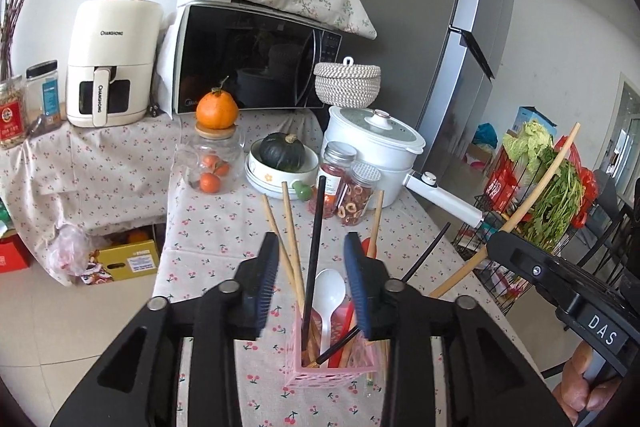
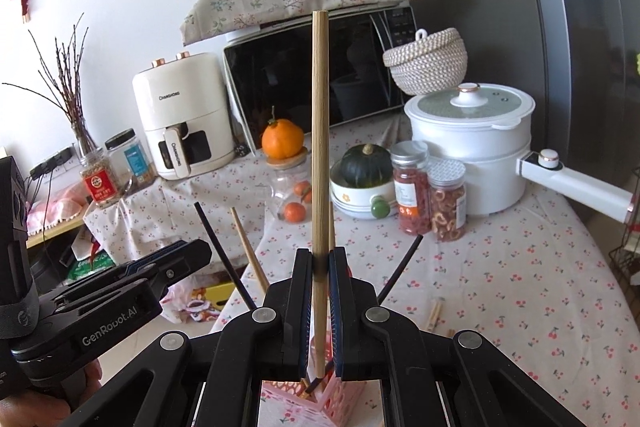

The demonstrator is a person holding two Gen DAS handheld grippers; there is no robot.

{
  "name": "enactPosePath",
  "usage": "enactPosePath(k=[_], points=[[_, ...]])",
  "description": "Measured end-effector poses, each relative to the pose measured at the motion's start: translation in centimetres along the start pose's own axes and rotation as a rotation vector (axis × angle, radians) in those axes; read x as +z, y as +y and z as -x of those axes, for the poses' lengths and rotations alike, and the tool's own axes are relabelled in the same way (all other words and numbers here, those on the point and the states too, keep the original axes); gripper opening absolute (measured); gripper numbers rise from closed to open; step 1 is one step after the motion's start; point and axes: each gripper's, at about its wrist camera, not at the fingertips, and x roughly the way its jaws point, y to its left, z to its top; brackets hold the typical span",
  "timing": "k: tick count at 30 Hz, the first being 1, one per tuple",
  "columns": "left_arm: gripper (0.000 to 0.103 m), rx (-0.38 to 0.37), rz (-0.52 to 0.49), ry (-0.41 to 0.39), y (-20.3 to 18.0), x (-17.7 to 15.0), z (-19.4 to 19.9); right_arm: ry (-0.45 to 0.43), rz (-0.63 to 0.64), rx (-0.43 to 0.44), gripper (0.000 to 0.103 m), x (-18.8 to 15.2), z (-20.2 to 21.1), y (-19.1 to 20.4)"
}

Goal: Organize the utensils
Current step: 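Lower both chopsticks into the basket and open both tools, then grasp the pair of wooden chopsticks with the right tool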

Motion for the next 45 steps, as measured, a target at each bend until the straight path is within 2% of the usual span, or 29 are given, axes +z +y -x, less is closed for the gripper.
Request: enactPosePath(k=[4,6,11,13,14,15,16,18,21,24,27,34,37,43,45], points=[[0.058,0.068,0.018,0.071,1.0,-0.8,0.1,0.061,0.0,0.006,0.006,-0.7,-1.5,0.3],[0.066,0.096,0.037,0.107,1.8,-1.2,0.0,0.093,0.006,0.002,0.006,-1.1,-2.4,0.5],[0.078,0.08,0.099,0.172,3.1,-1.9,-0.5,0.14,0.003,-0.013,0.007,-2.1,-4.2,0.2],[0.081,0.085,0.101,0.194,3.0,-2.2,-0.7,0.139,-0.001,-0.019,0.015,-2.1,-4.1,0.0],[0.083,0.084,0.103,0.209,3.0,-2.3,-0.7,0.133,-0.006,-0.02,0.027,-2.0,-3.9,-0.2],[0.084,0.077,0.107,0.221,2.9,-2.4,-0.7,0.124,-0.016,-0.02,0.044,-1.9,-3.4,-0.5],[0.086,0.069,0.112,0.231,2.8,-2.6,-0.6,0.11,-0.03,-0.019,0.051,-1.8,-2.9,-0.9],[0.09,0.062,0.117,0.242,2.6,-2.9,-0.3,0.082,-0.059,-0.014,0.072,-1.5,-1.6,-1.8],[0.093,0.065,0.109,0.263,2.3,-3.7,-0.1,0.054,-0.097,-0.036,0.085,-1.3,-0.3,-3.6],[0.093,0.061,0.111,0.303,2.2,-4.8,-0.1,0.063,-0.142,-0.105,0.09,-1.7,0.2,-5.8],[0.094,0.054,0.115,0.338,2.4,-6.1,-0.2,0.107,-0.188,-0.156,0.092,-2.5,-0.3,-8.1],[0.094,0.127,0.106,0.409,3.3,-8.0,-1.6,0.257,-0.209,-0.307,0.092,-6.2,-4.0,-11.8],[0.094,0.139,0.118,0.427,3.4,-8.2,-1.9,0.339,-0.182,-0.319,0.092,-8.1,-6.5,-12.3],[0.093,0.148,0.111,0.416,3.2,-7.8,-2.4,0.444,-0.101,-0.305,0.092,-10.6,-11.2,-11.9],[0.094,0.148,0.107,0.419,3.1,-7.8,-2.6,0.478,-0.105,-0.3,0.087,-11.3,-12.4,-11.8]])
